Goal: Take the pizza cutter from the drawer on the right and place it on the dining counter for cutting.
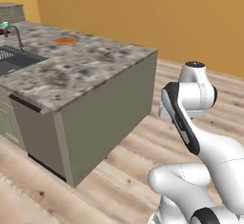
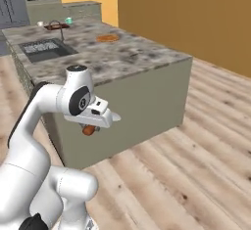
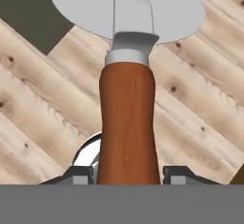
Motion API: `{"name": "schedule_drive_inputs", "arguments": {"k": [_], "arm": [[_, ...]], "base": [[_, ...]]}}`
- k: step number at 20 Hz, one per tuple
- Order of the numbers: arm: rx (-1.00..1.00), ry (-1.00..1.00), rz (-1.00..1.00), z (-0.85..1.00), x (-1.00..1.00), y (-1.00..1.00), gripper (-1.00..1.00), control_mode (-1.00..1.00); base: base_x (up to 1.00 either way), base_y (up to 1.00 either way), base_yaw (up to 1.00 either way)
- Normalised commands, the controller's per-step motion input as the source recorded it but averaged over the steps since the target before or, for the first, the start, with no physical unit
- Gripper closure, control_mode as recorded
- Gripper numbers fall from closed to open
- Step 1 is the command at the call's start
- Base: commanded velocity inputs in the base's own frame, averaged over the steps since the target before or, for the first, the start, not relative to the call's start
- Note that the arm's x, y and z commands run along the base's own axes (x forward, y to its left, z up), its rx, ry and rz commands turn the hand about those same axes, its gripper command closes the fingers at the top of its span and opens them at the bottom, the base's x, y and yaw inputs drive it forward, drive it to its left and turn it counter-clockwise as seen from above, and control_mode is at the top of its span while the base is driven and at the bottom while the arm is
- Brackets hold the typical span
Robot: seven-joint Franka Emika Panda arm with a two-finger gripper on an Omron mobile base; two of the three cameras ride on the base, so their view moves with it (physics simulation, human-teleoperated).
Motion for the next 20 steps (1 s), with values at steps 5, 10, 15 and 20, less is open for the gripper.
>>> {"name": "schedule_drive_inputs", "arguments": {"k": [5, 10, 15, 20], "arm": [[0.0, 0.0, 0.0, 0.0, 0.0, 0.0, 1.0, 1.0], [0.0, 0.0, 0.0, 0.0, 0.0, 0.0, 1.0, 1.0], [0.0, 0.0, 0.0, 0.0, 0.0, 0.0, 1.0, 1.0], [0.0, 0.0, 0.0, 0.0, 0.0, 0.0, 1.0, 1.0]], "base": [[0.83, -1.0, 0.32], [0.83, -1.0, 0.34], [0.83, -1.0, 0.31], [0.71, -1.0, 0.29]]}}
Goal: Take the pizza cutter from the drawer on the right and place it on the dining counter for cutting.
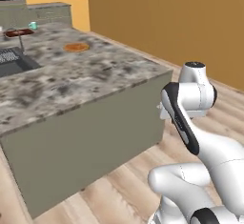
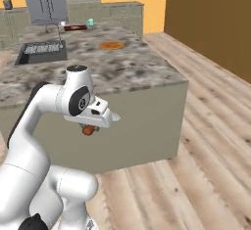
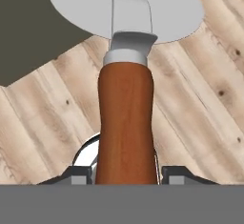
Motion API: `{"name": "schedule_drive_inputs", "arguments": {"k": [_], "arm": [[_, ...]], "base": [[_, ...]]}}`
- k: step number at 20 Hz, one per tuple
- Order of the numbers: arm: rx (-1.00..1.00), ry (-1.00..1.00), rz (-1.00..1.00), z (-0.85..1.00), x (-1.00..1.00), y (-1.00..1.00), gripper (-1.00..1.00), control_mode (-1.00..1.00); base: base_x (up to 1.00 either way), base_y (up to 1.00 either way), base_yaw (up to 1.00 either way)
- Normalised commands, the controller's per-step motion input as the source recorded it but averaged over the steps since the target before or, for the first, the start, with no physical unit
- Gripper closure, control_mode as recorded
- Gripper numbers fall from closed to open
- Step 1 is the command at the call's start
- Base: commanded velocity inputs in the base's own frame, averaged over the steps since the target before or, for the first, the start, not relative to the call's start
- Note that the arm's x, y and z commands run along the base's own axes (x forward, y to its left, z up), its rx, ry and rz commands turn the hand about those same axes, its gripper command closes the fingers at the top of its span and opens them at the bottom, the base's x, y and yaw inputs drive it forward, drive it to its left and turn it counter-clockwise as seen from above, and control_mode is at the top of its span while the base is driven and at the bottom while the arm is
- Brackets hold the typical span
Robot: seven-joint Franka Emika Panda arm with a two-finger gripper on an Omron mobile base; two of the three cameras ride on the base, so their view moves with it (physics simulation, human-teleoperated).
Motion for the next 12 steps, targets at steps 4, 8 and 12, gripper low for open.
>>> {"name": "schedule_drive_inputs", "arguments": {"k": [4, 8, 12], "arm": [[0.0, 0.0, 0.0, 0.0, 0.0, 0.0, 1.0, 1.0], [0.0, 0.0, 0.0, 0.0, 0.0, 0.0, 1.0, 1.0], [0.0, 0.0, 0.0, 0.0, 0.0, 0.0, 1.0, 1.0]], "base": [[0.53, -1.0, 0.31], [0.57, -1.0, 0.31], [0.59, -1.0, 0.3]]}}
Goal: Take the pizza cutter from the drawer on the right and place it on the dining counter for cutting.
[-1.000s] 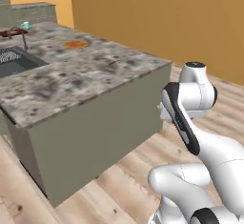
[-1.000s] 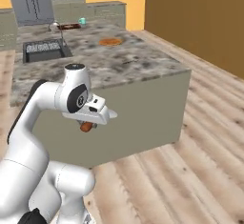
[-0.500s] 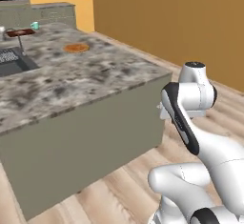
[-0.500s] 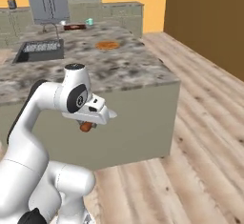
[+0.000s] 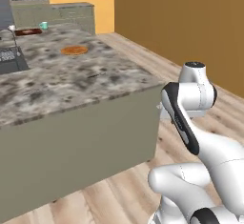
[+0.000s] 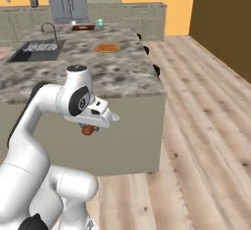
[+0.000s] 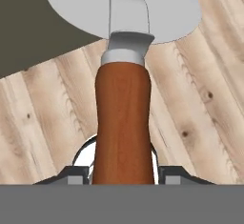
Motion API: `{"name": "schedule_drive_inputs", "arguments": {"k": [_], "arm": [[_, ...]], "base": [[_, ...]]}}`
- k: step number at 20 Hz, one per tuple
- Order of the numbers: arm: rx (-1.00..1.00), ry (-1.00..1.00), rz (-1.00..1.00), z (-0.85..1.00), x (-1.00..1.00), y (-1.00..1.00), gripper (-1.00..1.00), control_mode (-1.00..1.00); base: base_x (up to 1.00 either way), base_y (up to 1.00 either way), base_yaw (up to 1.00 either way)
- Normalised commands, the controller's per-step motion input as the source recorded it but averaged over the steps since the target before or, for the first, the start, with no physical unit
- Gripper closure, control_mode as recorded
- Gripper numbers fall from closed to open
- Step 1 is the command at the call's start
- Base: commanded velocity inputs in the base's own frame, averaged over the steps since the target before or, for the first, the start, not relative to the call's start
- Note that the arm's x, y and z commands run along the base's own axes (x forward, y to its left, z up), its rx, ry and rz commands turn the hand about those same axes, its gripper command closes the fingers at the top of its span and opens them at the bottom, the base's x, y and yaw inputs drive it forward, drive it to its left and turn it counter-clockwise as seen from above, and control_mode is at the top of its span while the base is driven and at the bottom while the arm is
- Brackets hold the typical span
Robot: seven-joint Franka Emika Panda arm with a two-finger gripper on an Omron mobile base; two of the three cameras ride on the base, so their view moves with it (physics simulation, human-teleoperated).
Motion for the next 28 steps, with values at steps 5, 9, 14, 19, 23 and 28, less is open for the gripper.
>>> {"name": "schedule_drive_inputs", "arguments": {"k": [5, 9, 14, 19, 23, 28], "arm": [[0.0, 0.0, 0.0, 0.0, 0.0, 0.0, 1.0, 1.0], [0.0, 0.0, 0.0, 0.0, 0.0, 0.0, 1.0, 1.0], [0.0, 0.0, 0.0, 0.0, 0.0, 0.0, 1.0, 1.0], [0.0, 0.0, 0.0, 0.0, 0.0, 0.0, 1.0, 1.0], [0.0, 0.0, 0.0, 0.0, 0.0, 0.0, 1.0, 1.0], [0.0, 0.0, 0.0, 0.0, 0.0, 0.0, 1.0, 1.0]], "base": [[0.59, -1.0, 0.29], [0.63, -1.0, 0.28], [0.76, -1.0, 0.35], [0.72, -1.0, 0.4], [0.69, -1.0, 0.39], [0.64, -1.0, 0.39]]}}
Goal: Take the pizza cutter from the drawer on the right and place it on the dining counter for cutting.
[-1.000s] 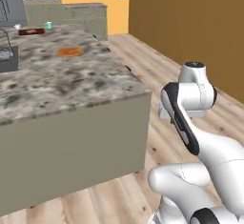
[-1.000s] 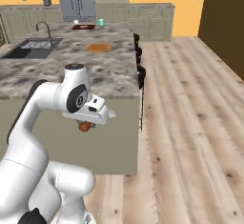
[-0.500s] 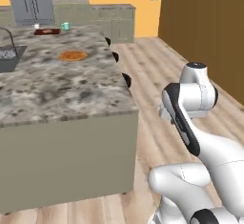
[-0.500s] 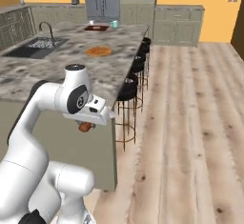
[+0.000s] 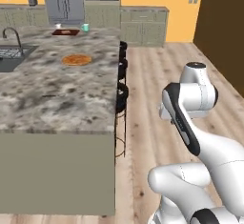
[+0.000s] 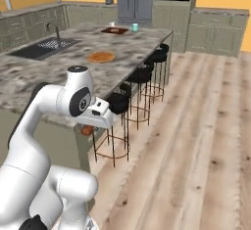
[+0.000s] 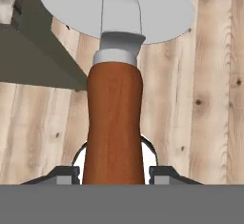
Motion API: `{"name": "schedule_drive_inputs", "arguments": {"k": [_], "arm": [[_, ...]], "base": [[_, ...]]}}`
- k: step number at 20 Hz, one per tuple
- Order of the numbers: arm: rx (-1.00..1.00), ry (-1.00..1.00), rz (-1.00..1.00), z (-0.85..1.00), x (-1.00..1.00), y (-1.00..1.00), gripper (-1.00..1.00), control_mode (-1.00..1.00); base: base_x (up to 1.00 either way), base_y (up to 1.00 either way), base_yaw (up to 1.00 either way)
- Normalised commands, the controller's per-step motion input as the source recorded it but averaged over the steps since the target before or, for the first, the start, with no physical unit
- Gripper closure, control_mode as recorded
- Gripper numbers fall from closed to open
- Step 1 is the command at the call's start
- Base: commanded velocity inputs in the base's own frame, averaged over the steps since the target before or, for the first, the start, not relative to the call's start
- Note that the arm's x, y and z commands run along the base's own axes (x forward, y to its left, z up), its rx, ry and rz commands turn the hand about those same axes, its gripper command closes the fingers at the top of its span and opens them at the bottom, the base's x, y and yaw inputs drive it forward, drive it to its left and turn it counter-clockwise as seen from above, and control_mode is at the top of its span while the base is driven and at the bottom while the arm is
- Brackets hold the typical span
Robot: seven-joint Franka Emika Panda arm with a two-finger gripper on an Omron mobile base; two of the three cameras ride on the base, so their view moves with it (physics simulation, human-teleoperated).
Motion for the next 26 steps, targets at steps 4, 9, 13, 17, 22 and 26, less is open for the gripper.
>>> {"name": "schedule_drive_inputs", "arguments": {"k": [4, 9, 13, 17, 22, 26], "arm": [[0.0, 0.0, 0.0, 0.0, 0.0, 0.0, 1.0, 1.0], [0.0, 0.0, 0.0, 0.0, 0.0, 0.0, 1.0, 1.0], [0.0, 0.0, 0.0, 0.0, 0.0, 0.0, 1.0, 1.0], [0.0, 0.0, 0.0, 0.0, 0.0, 0.0, 1.0, 1.0], [0.0, 0.0, 0.0, 0.0, 0.0, 0.0, 1.0, 1.0], [0.0, 0.0, 0.0, 0.0, 0.0, 0.0, 1.0, 1.0]], "base": [[0.64, -1.0, 0.41], [0.58, -1.0, 0.39], [0.56, -1.0, 0.42], [0.57, -0.89, 0.53], [0.52, -0.76, 0.59], [0.42, -0.78, 0.6]]}}
